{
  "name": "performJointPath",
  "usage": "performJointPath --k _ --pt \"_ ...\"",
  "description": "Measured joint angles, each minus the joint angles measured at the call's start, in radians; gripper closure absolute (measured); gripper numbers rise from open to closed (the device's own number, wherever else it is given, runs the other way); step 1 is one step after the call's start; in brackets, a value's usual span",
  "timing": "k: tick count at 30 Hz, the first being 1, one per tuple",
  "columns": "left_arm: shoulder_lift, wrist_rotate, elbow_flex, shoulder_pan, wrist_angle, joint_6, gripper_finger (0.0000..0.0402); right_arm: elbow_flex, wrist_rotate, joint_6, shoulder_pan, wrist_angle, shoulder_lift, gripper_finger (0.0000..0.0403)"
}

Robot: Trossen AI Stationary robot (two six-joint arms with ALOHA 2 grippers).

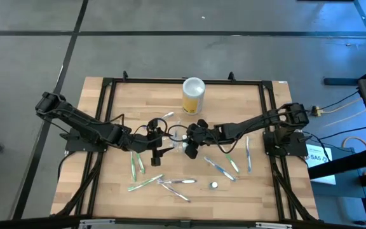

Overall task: Pick & Place toothbrushing station
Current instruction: Put the blue mouthwash into the transparent organizer, then put the green toothbrush into the transparent organizer

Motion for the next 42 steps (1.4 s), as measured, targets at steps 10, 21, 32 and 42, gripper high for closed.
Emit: performJointPath --k 10,21,32,42 --pt "0.000 0.001 0.000 0.000 0.000 0.000 0.0168 0.000 0.002 -0.002 0.000 0.001 0.000 0.0310" --pt "0.000 0.001 0.000 0.000 0.000 0.000 0.0168 0.000 -0.002 0.017 0.000 0.000 0.000 0.0269" --pt "0.000 0.001 0.000 0.000 0.000 0.000 0.0168 0.000 -0.008 0.023 0.004 -0.008 -0.019 0.0251" --pt "0.000 0.001 0.001 -0.006 0.000 0.000 0.0168 0.000 0.006 0.015 0.004 -0.010 -0.059 0.0165"
